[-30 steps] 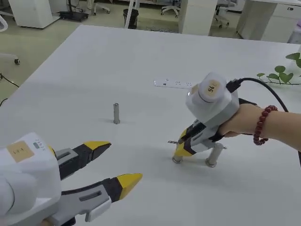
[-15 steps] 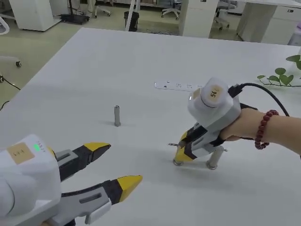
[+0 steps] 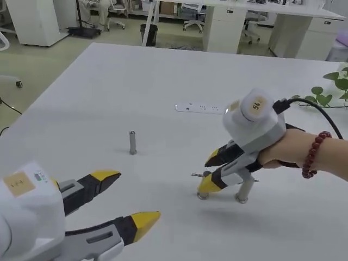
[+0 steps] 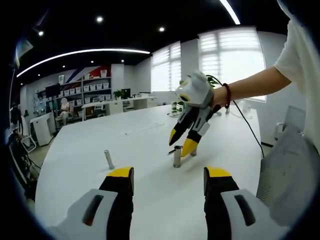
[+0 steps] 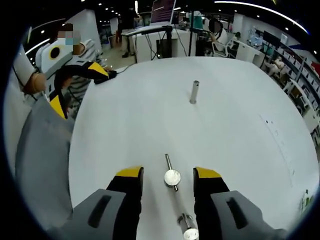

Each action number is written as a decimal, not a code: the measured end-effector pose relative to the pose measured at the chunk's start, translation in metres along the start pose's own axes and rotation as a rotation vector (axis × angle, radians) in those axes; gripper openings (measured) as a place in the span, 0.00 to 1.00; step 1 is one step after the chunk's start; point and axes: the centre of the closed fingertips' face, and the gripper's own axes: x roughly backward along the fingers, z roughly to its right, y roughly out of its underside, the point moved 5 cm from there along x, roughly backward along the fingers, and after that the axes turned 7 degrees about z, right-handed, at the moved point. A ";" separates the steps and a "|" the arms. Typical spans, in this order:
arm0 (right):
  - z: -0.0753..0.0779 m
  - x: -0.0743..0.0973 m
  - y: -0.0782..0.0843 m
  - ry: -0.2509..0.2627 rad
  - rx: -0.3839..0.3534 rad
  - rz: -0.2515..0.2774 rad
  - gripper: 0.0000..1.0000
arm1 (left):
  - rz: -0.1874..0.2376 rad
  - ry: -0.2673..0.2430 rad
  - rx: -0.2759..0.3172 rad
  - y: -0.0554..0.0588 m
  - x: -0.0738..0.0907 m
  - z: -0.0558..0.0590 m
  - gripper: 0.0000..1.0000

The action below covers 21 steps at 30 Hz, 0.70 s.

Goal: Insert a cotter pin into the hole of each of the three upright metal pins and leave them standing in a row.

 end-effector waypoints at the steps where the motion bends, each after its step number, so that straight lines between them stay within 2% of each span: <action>1: -0.001 0.001 -0.002 0.002 -0.010 0.005 0.43 | 0.000 0.000 0.001 -0.001 0.000 0.001 0.56; 7: 0.000 0.006 -0.014 0.020 -0.073 0.050 0.51 | -0.012 0.002 0.006 -0.001 0.004 0.004 0.60; 12: 0.004 0.005 -0.032 0.032 -0.091 0.094 0.54 | -0.028 -0.001 0.009 0.000 0.009 0.005 0.65; 15: 0.006 -0.001 -0.041 0.036 -0.085 0.098 0.54 | -0.039 -0.006 0.022 0.001 0.011 0.005 0.68; 21: 0.012 -0.018 -0.049 0.045 -0.097 0.112 0.54 | -0.050 -0.012 0.029 0.002 0.013 0.006 0.73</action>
